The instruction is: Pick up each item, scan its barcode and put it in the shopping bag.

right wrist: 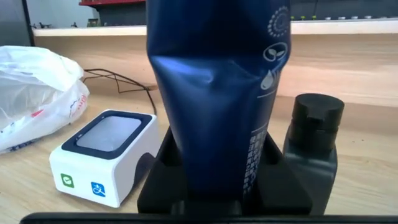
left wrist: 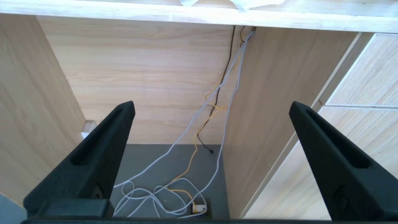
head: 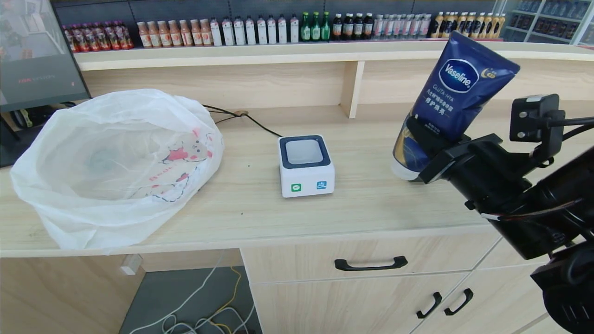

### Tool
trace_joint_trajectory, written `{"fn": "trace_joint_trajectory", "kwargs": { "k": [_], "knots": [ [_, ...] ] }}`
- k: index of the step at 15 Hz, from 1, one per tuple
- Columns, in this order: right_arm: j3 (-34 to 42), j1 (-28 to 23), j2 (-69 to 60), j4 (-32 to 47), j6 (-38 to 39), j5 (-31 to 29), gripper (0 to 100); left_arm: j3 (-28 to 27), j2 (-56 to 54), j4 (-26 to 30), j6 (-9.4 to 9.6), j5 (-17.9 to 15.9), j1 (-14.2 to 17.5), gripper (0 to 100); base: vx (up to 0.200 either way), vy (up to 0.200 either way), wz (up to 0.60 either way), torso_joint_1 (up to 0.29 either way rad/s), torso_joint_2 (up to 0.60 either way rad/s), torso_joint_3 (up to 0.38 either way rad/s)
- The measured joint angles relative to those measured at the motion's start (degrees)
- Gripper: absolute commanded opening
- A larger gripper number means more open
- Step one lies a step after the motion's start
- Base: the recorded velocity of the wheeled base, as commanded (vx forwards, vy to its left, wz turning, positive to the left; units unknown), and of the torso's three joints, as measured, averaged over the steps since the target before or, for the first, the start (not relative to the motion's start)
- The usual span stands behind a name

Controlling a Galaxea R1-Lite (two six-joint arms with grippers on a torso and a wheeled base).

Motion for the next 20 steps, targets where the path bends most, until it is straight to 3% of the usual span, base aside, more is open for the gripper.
{"fn": "trace_joint_trajectory", "kwargs": {
  "k": [3,15,20],
  "knots": [
    [-1.5,0.2,0.9,0.0,0.6,0.0,0,0.0,0.0,0.0,0.02,0.0,0.0,100,0.0,0.0,0.0,0.0,0.0,0.0],
    [-4.1,0.0,2.8,0.0,1.3,0.0,0,0.0,0.0,0.0,-0.17,0.0,0.1,100,0.0,0.2,0.0,0.004,0.0,0.002],
    [-4.0,0.0,2.3,0.0,1.2,-0.1,0,0.0,0.0,0.0,-0.02,0.0,0.0,100,0.0,0.0,0.0,0.0,0.0,0.0]
  ]
}}
